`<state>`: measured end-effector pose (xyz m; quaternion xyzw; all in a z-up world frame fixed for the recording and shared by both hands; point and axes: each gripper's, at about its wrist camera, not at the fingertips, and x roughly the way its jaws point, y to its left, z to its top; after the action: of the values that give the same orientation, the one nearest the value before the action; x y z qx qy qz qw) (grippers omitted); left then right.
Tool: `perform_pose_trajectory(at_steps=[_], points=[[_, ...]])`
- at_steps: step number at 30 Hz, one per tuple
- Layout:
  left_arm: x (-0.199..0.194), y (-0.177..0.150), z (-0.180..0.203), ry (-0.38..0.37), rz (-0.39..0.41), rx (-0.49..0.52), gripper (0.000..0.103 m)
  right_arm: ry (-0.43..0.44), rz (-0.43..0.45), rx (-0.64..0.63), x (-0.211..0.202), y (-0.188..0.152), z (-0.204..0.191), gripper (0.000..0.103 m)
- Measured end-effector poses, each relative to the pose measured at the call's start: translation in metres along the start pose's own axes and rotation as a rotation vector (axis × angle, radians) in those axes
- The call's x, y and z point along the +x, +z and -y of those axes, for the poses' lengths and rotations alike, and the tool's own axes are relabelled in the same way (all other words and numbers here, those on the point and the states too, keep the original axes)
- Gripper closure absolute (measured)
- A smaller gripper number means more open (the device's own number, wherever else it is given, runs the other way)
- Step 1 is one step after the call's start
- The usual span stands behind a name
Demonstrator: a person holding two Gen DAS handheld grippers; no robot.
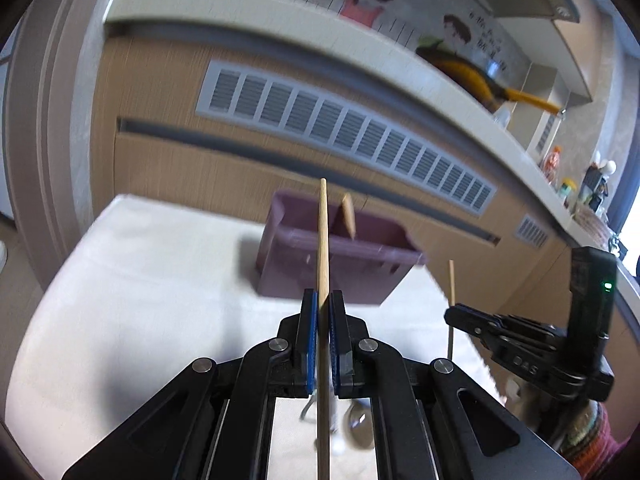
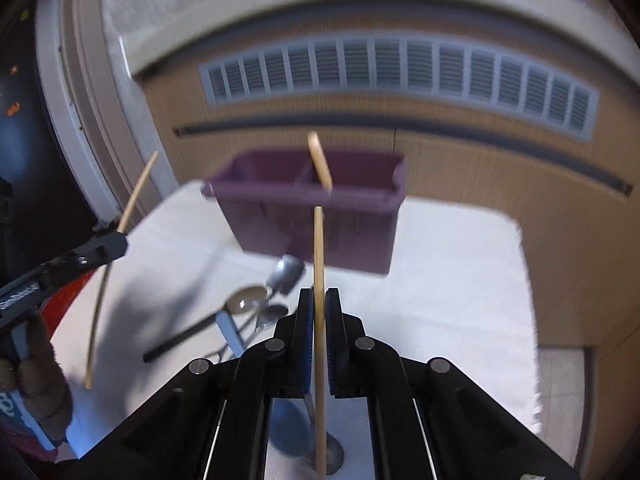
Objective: Organize utensils
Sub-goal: 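Carry both chopsticks over the caddy and release them inside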
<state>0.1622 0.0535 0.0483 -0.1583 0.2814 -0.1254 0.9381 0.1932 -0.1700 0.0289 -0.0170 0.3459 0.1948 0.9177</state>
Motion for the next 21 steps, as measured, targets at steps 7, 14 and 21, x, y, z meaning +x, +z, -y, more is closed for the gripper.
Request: perform_pose_trajectory(at_steps=[7,14,21], points=[[-0.03,0.073,0.054,-0.011,0.342,0.14,0.097,-0.006,0.304,-0.014,-0.077,0.071,-0.004,0.098],[-0.005,0.13,0.069,-0.03,0.55,0.157,0.097,-0.038,0.533,-0.036,-0.105,0.144,0.004,0.098],[0.052,0.127,0.043,0.01,0.531,0.092,0.097,-0.034,0.497,-0.021,-0.056,0.153,0.023,0.098]])
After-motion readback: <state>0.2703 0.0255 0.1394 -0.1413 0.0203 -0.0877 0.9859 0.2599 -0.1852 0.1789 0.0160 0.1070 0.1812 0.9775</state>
